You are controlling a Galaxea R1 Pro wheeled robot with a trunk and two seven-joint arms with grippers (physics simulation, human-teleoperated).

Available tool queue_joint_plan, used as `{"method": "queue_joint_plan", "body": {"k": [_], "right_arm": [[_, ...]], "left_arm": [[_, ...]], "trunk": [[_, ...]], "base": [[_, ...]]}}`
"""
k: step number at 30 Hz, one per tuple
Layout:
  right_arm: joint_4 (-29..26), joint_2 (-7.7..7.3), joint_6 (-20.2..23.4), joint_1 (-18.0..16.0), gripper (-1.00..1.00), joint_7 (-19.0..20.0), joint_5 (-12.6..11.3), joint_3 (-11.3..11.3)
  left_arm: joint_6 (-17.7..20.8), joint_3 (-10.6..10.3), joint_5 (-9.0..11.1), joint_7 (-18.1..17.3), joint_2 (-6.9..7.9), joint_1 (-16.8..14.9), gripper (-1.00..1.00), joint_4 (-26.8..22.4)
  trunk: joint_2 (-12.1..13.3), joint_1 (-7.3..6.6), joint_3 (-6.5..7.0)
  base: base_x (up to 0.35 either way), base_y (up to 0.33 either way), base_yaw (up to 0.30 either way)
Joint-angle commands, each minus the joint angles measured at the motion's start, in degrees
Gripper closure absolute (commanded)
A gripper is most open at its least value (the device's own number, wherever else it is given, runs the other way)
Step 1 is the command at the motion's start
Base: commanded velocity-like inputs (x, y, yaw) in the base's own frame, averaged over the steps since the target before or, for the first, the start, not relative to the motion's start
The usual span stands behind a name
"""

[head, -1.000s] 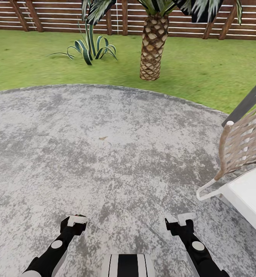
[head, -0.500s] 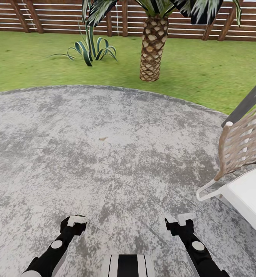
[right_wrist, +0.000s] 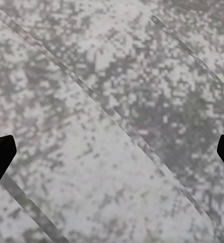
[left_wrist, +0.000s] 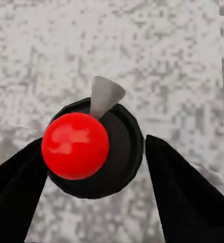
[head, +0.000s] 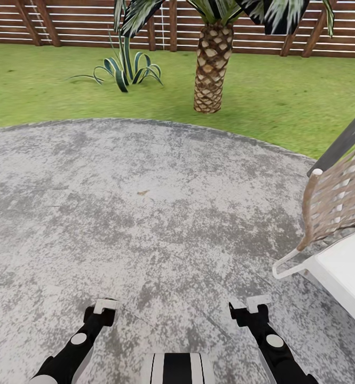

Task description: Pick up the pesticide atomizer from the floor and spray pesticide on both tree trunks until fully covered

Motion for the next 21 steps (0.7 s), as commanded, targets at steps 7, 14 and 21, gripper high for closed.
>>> {"method": "queue_joint_plan", "body": {"k": [7,14,21], "right_arm": [[-0.1,-0.04,0.4,0.0,-1.0,0.0,0.6,0.1],[-0.1,-0.04,0.4,0.0,-1.0,0.0,0.6,0.1],[-0.1,-0.04,0.4,0.0,-1.0,0.0,0.6,0.1]], "left_arm": [[-0.3,0.1,-0.6,0.1,-0.03,0.0,1.0,-0.1],[-0.5,0.2,-0.6,0.0,-0.03,0.0,1.0,-0.1],[-0.5,0.2,-0.6,0.0,-0.03,0.0,1.0,-0.1]], "trunk": [[0.0,-0.01,-0.03],[0.0,-0.01,-0.03],[0.0,-0.01,-0.03]], "base": [[0.0,0.0,0.0],[0.0,0.0,0.0],[0.0,0.0,0.0]]}}
